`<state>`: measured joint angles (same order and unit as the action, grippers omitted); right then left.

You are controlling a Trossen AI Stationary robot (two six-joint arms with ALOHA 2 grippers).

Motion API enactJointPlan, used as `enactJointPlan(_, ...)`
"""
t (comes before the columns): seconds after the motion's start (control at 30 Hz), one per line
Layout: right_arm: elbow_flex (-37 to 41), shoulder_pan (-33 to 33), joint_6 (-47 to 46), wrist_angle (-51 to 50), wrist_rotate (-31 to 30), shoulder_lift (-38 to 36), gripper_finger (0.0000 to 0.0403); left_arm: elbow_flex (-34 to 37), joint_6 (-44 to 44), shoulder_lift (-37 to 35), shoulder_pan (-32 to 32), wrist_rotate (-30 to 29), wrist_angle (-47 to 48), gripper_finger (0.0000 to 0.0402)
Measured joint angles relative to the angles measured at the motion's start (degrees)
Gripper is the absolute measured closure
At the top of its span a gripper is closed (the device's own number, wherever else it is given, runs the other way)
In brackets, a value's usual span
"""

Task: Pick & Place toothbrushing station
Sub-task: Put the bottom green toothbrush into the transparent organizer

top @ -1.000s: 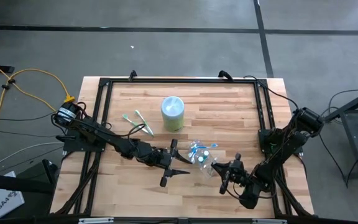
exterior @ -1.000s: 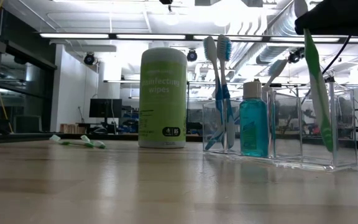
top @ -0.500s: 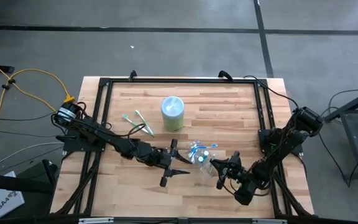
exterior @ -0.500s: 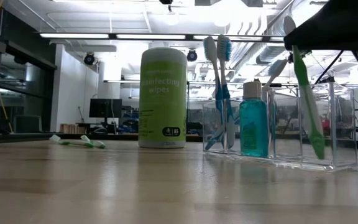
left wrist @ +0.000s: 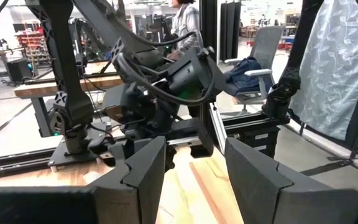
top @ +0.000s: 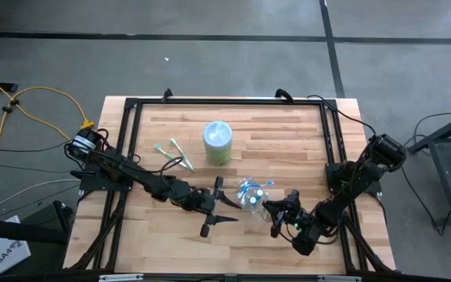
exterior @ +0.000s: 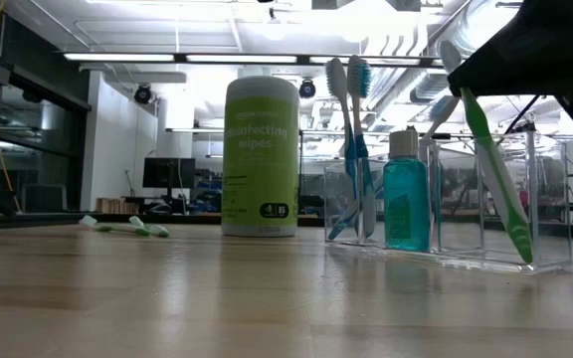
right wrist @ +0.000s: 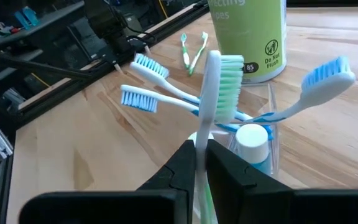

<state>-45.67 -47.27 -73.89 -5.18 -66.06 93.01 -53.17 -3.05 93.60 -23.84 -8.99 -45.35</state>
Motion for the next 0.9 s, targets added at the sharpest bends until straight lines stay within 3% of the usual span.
enactJointPlan(0.67, 0.0, 0.9, 2.1, -2.4, 2.7, 0.0, 0.0370, 0.0, 0.0, 0.0, 0.0, 0.0, -0.1, 0.0238)
enactJointPlan(0.9, 0.0, 3.2, 2.8, -4.7, 6.2, 0.0, 0.0367, 0.0, 0.0, 0.0, 0.0, 0.5, -0.1, 0.0238)
